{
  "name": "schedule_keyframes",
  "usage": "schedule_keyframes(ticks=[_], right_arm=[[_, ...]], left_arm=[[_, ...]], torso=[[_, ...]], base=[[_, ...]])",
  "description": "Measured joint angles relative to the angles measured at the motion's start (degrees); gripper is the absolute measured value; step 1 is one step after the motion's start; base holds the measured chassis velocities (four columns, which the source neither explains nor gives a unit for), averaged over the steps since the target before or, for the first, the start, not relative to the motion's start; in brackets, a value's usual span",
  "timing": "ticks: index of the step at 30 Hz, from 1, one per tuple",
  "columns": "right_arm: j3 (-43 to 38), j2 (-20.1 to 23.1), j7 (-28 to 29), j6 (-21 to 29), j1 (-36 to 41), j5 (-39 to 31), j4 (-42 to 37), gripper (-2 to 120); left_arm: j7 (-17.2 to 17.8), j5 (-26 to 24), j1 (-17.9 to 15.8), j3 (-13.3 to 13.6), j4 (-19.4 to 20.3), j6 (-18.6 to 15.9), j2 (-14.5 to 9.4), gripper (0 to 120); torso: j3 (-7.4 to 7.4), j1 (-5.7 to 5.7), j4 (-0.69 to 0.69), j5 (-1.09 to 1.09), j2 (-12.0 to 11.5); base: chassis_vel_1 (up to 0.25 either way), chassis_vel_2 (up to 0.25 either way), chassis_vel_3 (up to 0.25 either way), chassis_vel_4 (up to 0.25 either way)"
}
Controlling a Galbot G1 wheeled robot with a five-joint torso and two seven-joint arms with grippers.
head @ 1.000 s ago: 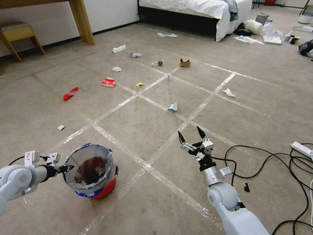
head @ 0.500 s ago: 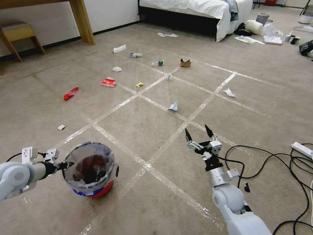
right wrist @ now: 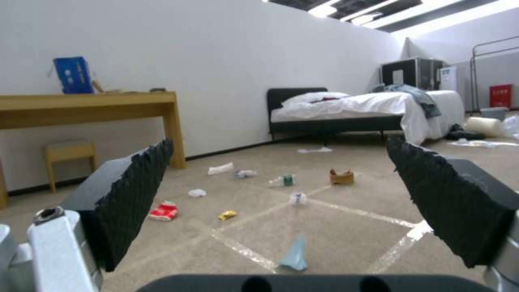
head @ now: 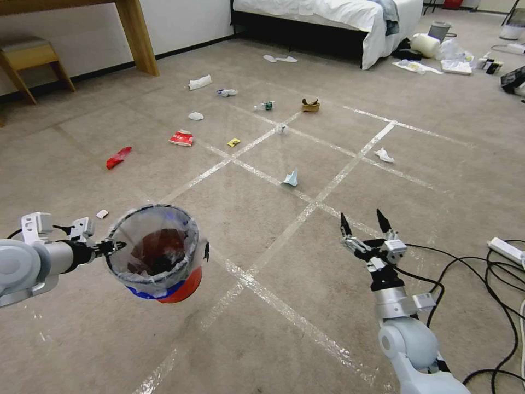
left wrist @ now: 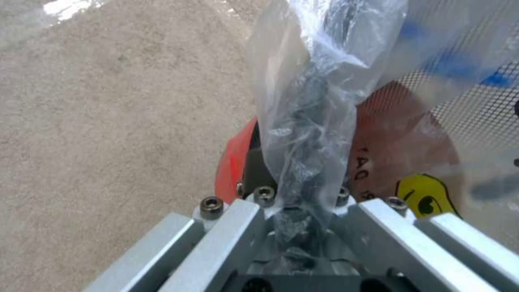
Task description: Pick up the trash bin and place the garbage on the floor into it.
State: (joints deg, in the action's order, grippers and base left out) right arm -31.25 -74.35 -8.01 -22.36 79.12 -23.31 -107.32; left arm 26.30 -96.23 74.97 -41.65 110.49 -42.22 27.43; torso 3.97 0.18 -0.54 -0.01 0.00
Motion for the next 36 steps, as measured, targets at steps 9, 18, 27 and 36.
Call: schedule_keyframes(ticks=[9, 18, 27, 36], right_arm=[[-0.7, -0.7, -0.46, -0.27, 1.29, 0.67, -0.43, 100], [-1.11, -0.7, -0.96, -0.76, 2.26, 1.55, -0.7, 100], [-0.58, -0.34, -1.35, -0.8, 2.23, 1.85, -0.7, 100], [-0.5, 0.12, -1.45, -0.81, 2.02, 1.74, -0.55, 100]], left_arm=[[1.13, 0.32, -0.34, 0.84, 1.36, 0.0, 0.42, 0], [1.65, 0.63, 0.01, 0.9, 1.72, 0.0, 0.44, 0], [2.1, 1.42, 0.67, 0.61, 2.33, 0.01, 1.33, 0], [2.11, 1.71, 0.52, 0.61, 2.5, 0.02, 1.48, 0]], torso=[[0.0, 0.0, -0.01, 0.0, 0.0], [0.0, 0.0, -0.01, 0.01, 0.0], [0.0, 0.0, -0.01, 0.01, 0.0], [0.0, 0.01, -0.01, 0.0, 0.0]], base=[[0.0, 0.0, 0.0, 0.0], [0.0, 0.0, 0.0, 0.0], [0.0, 0.0, 0.0, 0.0], [-0.084, 0.066, 0.079, -0.068]])
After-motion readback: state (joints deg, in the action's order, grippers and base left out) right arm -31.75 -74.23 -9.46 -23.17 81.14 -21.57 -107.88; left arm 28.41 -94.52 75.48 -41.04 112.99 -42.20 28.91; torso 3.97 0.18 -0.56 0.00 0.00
